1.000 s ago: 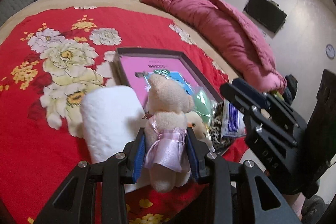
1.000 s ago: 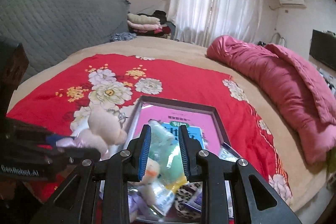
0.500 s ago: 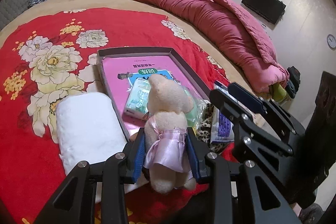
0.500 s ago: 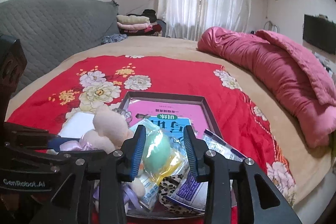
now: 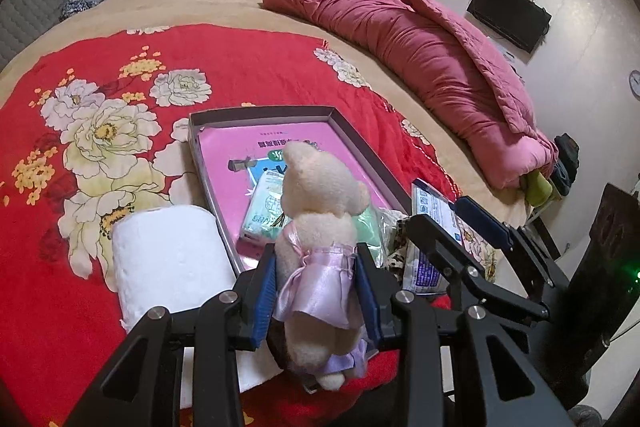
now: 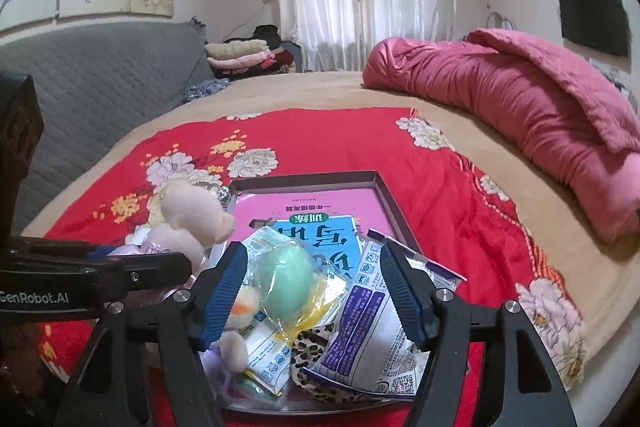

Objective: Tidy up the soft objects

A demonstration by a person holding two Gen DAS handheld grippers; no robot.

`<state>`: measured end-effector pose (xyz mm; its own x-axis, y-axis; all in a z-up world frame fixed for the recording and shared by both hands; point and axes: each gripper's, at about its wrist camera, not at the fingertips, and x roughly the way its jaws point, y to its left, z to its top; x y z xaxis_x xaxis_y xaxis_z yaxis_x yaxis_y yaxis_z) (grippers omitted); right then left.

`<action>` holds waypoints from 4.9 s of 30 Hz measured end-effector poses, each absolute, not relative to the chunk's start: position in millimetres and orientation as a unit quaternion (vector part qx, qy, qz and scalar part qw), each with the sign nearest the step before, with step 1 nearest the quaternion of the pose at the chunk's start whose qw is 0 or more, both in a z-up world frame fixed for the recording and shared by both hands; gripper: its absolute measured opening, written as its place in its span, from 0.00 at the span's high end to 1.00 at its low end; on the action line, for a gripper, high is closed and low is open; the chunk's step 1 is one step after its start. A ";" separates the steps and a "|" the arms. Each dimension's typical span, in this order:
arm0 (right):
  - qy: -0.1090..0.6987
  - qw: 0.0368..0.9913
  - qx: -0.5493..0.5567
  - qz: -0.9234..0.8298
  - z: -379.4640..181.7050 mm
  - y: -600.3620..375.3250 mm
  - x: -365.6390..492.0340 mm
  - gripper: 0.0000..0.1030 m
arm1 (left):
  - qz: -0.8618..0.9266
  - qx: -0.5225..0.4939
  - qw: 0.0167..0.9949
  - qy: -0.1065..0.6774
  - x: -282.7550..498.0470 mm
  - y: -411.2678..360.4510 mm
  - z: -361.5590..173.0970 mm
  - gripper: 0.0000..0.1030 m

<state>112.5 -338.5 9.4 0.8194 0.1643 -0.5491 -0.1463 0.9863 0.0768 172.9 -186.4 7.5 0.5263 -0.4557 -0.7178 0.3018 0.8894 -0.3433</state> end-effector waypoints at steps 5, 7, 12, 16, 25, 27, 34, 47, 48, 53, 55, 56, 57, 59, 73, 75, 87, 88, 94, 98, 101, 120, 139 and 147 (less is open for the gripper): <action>0.288 0.955 0.017 0.074 8.7 -342.7 111.5 0.31 | -0.217 -0.090 0.861 0.451 180.1 -189.3 2.8 0.63; 0.288 0.955 0.016 0.071 8.3 -342.6 111.1 0.31 | -0.218 -0.089 0.859 0.455 183.0 -191.3 0.7 0.62; 0.288 0.955 0.013 0.069 9.1 -342.3 110.1 0.31 | -0.218 -0.089 0.853 0.465 190.1 -195.4 -4.9 0.59; 0.290 0.954 0.010 0.070 6.9 -342.4 110.1 0.31 | -0.215 -0.090 0.852 0.470 194.1 -196.4 -8.1 0.57; 0.290 0.955 0.009 0.066 5.0 -341.4 110.1 0.27 | -0.192 -0.083 0.857 0.471 198.5 -195.5 -9.3 0.48; 0.290 0.955 0.009 0.065 5.5 -342.2 109.8 0.27 | -0.188 -0.079 0.860 0.469 198.8 -195.2 -8.4 0.48; 0.290 0.955 0.005 0.060 7.6 -342.4 109.7 0.26 | -0.179 -0.058 0.862 0.471 196.8 -197.9 -9.0 0.48; 0.291 0.956 0.002 0.041 12.1 -341.6 107.0 0.25 | -0.169 -0.045 0.872 0.457 186.6 -193.4 -1.9 0.38; 0.291 0.956 0.000 0.039 12.4 -341.3 106.7 0.25 | -0.167 -0.046 0.874 0.455 186.0 -191.8 -1.0 0.38; 0.293 0.956 -0.006 0.031 12.9 -338.8 105.4 0.25 | -0.146 -0.063 0.883 0.443 181.4 -177.0 4.3 0.37; 0.293 0.956 -0.007 0.027 13.5 -337.9 104.9 0.25 | -0.142 -0.066 0.885 0.438 179.2 -173.4 6.1 0.37; 0.292 0.956 -0.007 0.025 14.5 -337.6 104.0 0.25 | -0.140 -0.066 0.886 0.437 177.5 -171.8 6.8 0.37; 0.291 0.956 -0.006 0.024 15.3 -337.3 103.4 0.25 | -0.138 -0.065 0.887 0.436 175.9 -171.1 7.1 0.37; 0.291 0.957 -0.005 0.021 16.5 -336.7 102.2 0.25 | -0.133 -0.060 0.890 0.432 171.0 -169.8 8.2 0.37; 0.293 0.956 -0.018 -0.006 24.7 -321.6 86.7 0.25 | -0.117 -0.058 0.895 0.426 149.6 -155.8 16.4 0.37; 0.290 0.957 -0.021 -0.010 27.2 -319.9 82.9 0.25 | -0.113 -0.049 0.898 0.423 145.4 -155.8 18.6 0.37; 0.307 0.952 -0.004 -0.011 23.0 -317.0 76.1 0.25 | -0.104 -0.050 0.901 0.417 131.6 -147.6 20.2 0.37; 0.308 0.951 -0.003 -0.010 22.9 -316.6 76.0 0.25 | -0.103 -0.052 0.901 0.418 130.5 -146.9 19.5 0.37; 0.317 0.948 0.006 -0.008 21.3 -315.7 72.7 0.25 | -0.099 -0.049 0.900 0.421 125.1 -147.3 15.5 0.37; 0.330 0.944 0.014 -0.012 19.1 -315.4 69.2 0.25 | -0.098 -0.040 0.900 0.422 120.1 -150.0 13.3 0.37; 0.337 0.941 0.019 -0.015 19.4 -313.8 63.4 0.25 | -0.099 -0.034 0.900 0.422 114.3 -152.0 12.4 0.37; 0.371 0.929 -0.014 -0.001 21.0 -272.6 27.5 0.25 | -0.091 -0.041 0.898 0.429 71.1 -128.5 7.6 0.37; 0.383 0.924 -0.002 0.001 38.2 -266.6 -4.2 0.25 | -0.093 -0.044 0.898 0.429 38.6 -122.1 15.1 0.37; 0.394 0.919 0.019 -0.004 36.7 -276.6 -12.6 0.25 | -0.077 -0.041 0.898 0.432 31.9 -117.4 12.3 0.37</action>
